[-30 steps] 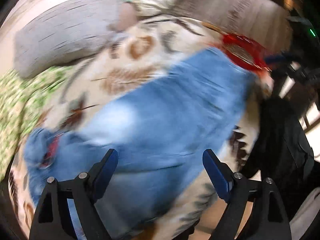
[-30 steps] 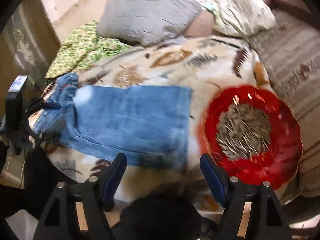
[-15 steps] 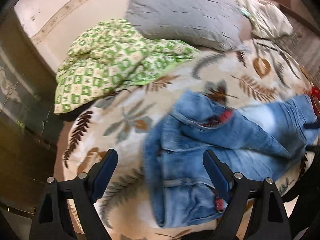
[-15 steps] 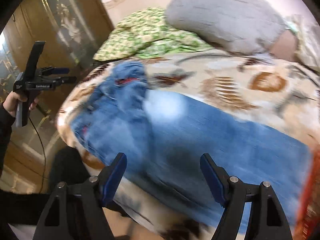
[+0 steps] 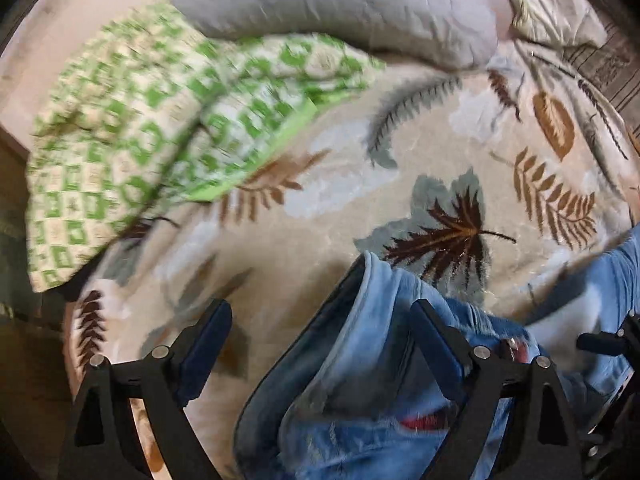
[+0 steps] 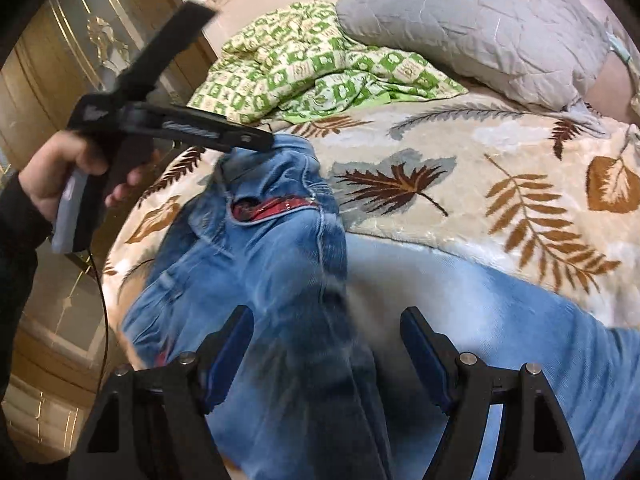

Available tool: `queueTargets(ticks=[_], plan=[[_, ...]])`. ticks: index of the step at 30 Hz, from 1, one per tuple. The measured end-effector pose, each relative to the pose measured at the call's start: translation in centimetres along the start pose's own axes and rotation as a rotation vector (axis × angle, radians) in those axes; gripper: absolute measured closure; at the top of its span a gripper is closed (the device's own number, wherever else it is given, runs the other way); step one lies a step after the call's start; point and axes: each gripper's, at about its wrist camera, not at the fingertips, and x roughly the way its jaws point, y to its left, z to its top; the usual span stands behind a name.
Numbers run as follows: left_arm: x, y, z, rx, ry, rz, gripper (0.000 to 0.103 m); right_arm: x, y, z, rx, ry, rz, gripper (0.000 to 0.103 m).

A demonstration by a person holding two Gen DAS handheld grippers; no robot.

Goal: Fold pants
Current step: 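Release the jeans and pull both tools back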

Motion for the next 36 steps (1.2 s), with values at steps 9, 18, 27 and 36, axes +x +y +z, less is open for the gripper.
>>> queueTargets(ticks=[9, 18, 27, 36], plan=[[-2.2, 0.3, -3.5, 0.026, -0.025, -0.161, 0.099, 1.2, 1.1, 0.1, -0.073, 0.007, 0.053, 0.092], [-13.2, 3.5, -17.8, -0.076, -0.185, -0.219, 0.099, -4.2, 7.2, -5.4, -0.343, -0.09, 0.092, 0.093], [-6.6, 2.4, -28.2, -0.239, 0.002, -0.193, 0.09, 0.0, 9.6, -10.7, -0.441, 0.085, -0.012, 0.081], [-14.0, 5.4, -29.9, -0.401, -0.206, -0.064, 0.017, -5.2, 7.8, -11.1, -0.373, -0.039, 0.035, 0.008]])
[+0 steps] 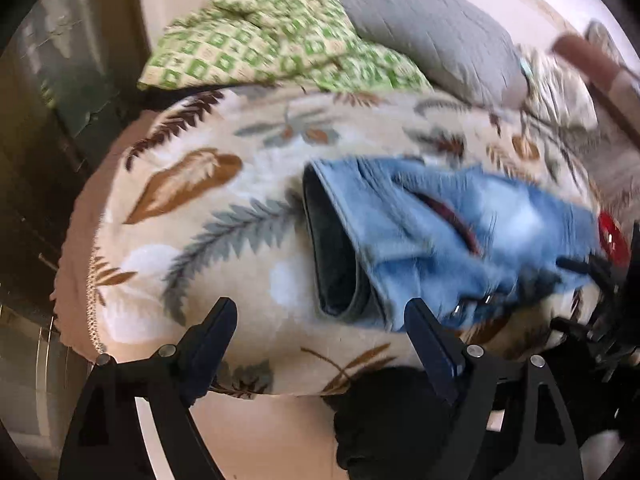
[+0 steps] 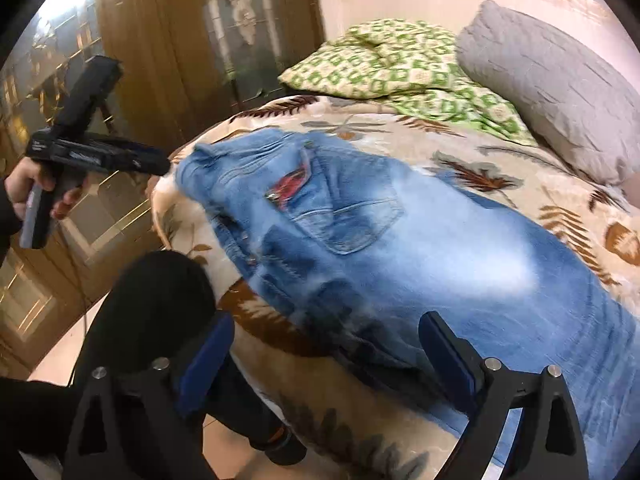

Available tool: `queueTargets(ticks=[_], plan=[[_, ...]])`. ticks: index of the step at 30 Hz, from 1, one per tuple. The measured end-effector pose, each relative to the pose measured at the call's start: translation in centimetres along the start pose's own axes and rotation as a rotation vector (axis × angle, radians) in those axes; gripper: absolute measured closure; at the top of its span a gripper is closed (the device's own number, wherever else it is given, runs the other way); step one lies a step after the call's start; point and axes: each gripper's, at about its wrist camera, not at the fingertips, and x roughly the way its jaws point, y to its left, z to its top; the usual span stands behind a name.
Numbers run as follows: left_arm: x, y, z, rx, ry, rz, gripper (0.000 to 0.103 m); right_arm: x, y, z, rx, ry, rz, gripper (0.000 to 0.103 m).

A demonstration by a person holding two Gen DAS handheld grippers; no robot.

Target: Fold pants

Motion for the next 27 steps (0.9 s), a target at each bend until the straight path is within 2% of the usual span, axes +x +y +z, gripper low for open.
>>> queueTargets(ticks=[2, 4, 7, 10, 12, 16, 20, 24, 27], plan=[[-1.0, -1.3, 0.6, 0.03, -0.035, 0.006, 0.017, -0.8, -0.8, -0.3, 0.02, -0.013, -0.016, 0.008], [-1.7, -3.7, 1.7, 0.107, -0.076, -0.006, 0.017, -1.8, -1.7, -0.7, 0.053, -0.021, -0.047, 0.008], [-1.6, -9.0, 3.1, 0.252, -0.116, -0.05, 0.016, -4.4, -4.0, -2.2, 0.132, -0.036, -0.113, 0.008], [-0.1, -14.8, 4.4, 0.379, -0.131, -0.108, 0.008, -7.4, -6.8, -4.2, 0.261, -0.044, -0.191, 0.008], [1.5, -18.8, 5.3, 0.444, -0.127, -0.156, 0.003, -9.3, -8.7, -6.0, 0.358, -0.047, -0.248, 0.008], [4.3, -25.4, 7.0, 0.509, -0.077, -0.254, 0.002, -13.5, -12.4, -10.0, 0.577, -0.079, -0.361, 0.008], [6.2, -32.0, 8.2, 0.619, -0.062, -0.325, 0.002, -16.4, -16.2, -14.2, 0.868, -0.135, -0.417, 0.008], [7.4, -38.2, 9.6, 0.767, -0.067, -0.406, 0.002, -17.0, -18.3, -15.8, 0.982, -0.16, -0.486, 0.008], [8.6, -41.9, 10.7, 0.855, -0.082, -0.423, 0.002, -16.8, -19.7, -16.7, 1.053, -0.169, -0.478, 0.009]])
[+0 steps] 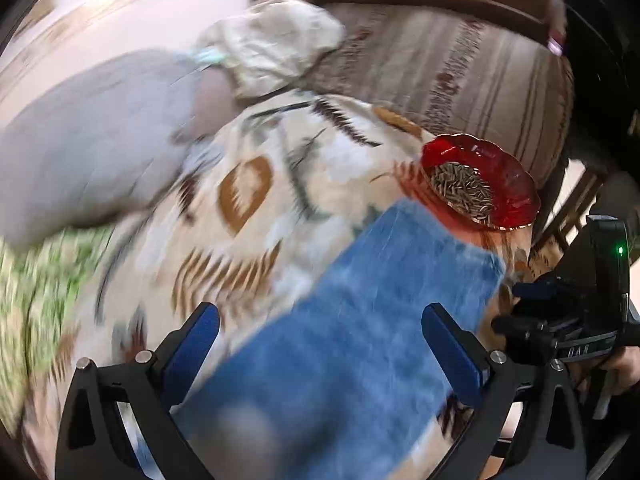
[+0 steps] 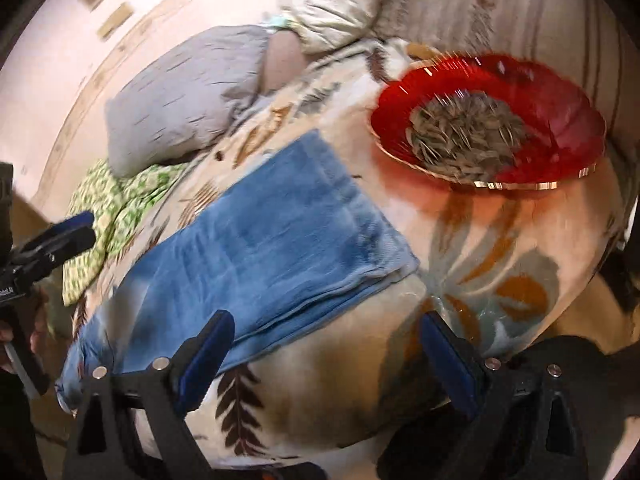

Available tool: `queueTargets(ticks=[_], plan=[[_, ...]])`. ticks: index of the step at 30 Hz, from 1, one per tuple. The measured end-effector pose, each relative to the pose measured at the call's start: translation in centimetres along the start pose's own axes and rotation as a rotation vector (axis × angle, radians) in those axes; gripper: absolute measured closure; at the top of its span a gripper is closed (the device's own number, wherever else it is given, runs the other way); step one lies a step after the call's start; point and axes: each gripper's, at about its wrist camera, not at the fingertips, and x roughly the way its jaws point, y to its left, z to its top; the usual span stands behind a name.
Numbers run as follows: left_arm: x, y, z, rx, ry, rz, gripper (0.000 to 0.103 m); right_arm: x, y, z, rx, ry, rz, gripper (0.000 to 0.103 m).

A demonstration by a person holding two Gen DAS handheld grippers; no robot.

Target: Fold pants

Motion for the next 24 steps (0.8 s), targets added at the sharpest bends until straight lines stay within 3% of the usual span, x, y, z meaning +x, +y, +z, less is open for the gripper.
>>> queueTargets(ticks=[6, 9, 11, 15, 17, 24], plan=[[6.2, -0.9, 4.5, 0.079, 0.063, -0.03, 0.002, 2.6, -1.5, 0.9, 0.089, 0.027, -0.029, 0.01], [9.1, -1.2, 5.8, 0.101, 0.1, -0.06, 0.002, 2.8, -1.9, 1.4, 0.123, -0.008, -0.014, 0.013], [10.5, -1.5, 6.4, 0.136, 0.12, -0.081, 0.002, 3.0, -1.8, 1.7, 0.109, -0.024, -0.033, 0.023], [13.4, -2.7, 7.9, 0.207, 0.174, -0.173, 0.002, 2.7, -2.3, 2.3, 0.091, -0.041, -0.036, 0.06], [14.3, -3.5, 8.5, 0.243, 0.185, -0.206, 0.002, 2.5, -2.6, 2.6, 0.099, -0.04, -0.01, 0.065], [17.6, -6.4, 9.0, 0.385, 0.283, -0.34, 0.002, 2.7, -3.2, 2.3, 0.133, -0.027, 0.01, 0.063]])
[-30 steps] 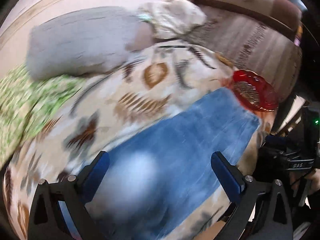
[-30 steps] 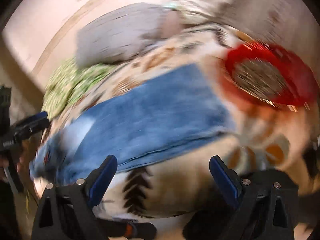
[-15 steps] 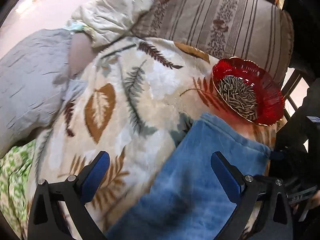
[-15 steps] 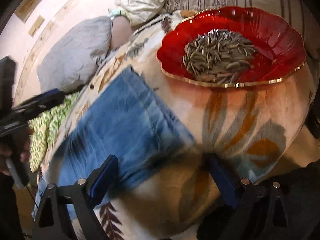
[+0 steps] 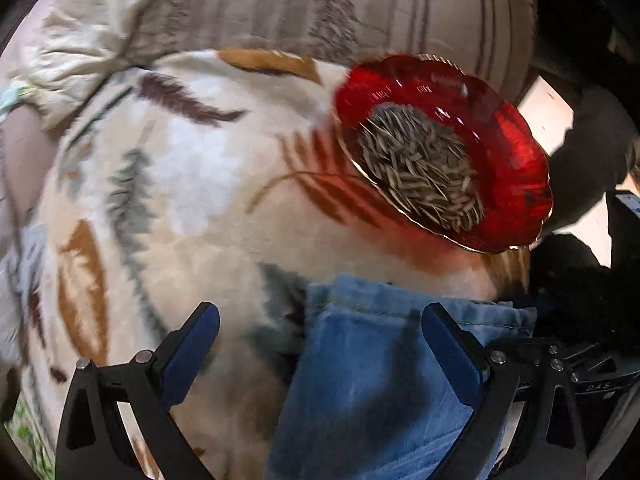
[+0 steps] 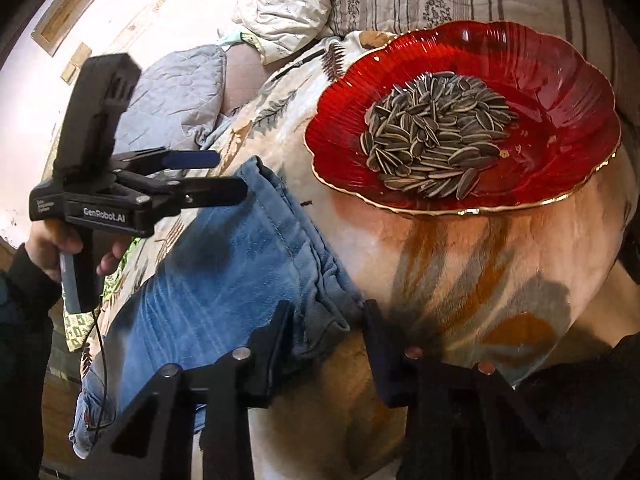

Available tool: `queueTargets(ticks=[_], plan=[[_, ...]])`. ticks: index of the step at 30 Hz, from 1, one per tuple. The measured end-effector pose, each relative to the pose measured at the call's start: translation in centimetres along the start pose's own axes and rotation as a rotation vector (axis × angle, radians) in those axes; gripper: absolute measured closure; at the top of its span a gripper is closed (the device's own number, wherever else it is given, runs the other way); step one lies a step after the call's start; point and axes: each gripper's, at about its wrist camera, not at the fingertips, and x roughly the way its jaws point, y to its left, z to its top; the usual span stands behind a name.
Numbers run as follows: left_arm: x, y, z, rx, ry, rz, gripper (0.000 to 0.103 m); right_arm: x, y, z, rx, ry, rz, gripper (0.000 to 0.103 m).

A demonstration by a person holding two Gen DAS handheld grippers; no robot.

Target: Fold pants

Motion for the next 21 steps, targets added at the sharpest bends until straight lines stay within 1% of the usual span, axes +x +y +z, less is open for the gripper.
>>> queueTargets(ticks=[3, 4, 5, 6, 7, 8, 9, 10, 12, 13, 15, 17, 20, 21], plan=[[2.1, 0.2, 0.3, -0.013, 0.079, -0.036, 0.002, 0.6, 0.4, 0.1, -0.024, 0.0, -0.025, 0.061], [2.9, 0.4, 0.2, -0.031, 0.11, -0.066, 0.002, 0.6, 0.6, 0.0, -0.03, 0.0, -0.031, 0.06], [3.5, 0.4, 0.0, -0.048, 0.131, -0.111, 0.009, 0.4, 0.5, -0.1, -0.029, 0.002, -0.03, 0.059], [3.7, 0.3, -0.1, -0.051, 0.134, -0.131, 0.015, 0.4, 0.5, -0.2, -0.022, 0.004, -0.026, 0.058], [3.5, 0.1, -0.3, -0.041, 0.118, -0.132, 0.016, 0.3, 0.4, -0.2, -0.012, 0.006, -0.02, 0.058], [3.4, 0.2, -0.4, -0.039, 0.112, -0.15, 0.025, 0.2, 0.1, -0.3, 0.001, 0.011, -0.01, 0.058], [3.2, 0.3, -0.4, -0.046, 0.108, -0.174, 0.038, 0.1, -0.1, -0.4, 0.014, 0.015, -0.001, 0.058], [2.9, 0.5, -0.4, -0.057, 0.104, -0.196, 0.046, 0.0, -0.3, -0.6, 0.026, 0.019, 0.006, 0.058], [2.5, 0.6, -0.4, -0.066, 0.095, -0.22, 0.069, -0.1, -0.5, -0.7, 0.034, 0.02, 0.015, 0.057], [2.4, 0.6, -0.4, -0.067, 0.093, -0.233, 0.07, 0.0, -0.5, -0.8, 0.035, 0.017, 0.016, 0.056], [2.3, 0.4, -0.6, -0.064, 0.087, -0.23, 0.076, 0.2, -0.6, -0.7, 0.043, 0.016, 0.026, 0.047], [2.2, 0.2, -0.8, -0.059, 0.077, -0.223, 0.077, 0.4, -0.1, -0.7, 0.025, 0.012, 0.019, 0.042], [2.0, 0.0, -1.1, -0.055, 0.07, -0.214, 0.079, 0.6, 0.7, -0.8, -0.016, -0.01, -0.015, 0.041], [2.0, -0.1, -1.1, -0.058, 0.07, -0.212, 0.079, 0.6, 0.8, -0.8, -0.019, -0.018, -0.022, 0.043]])
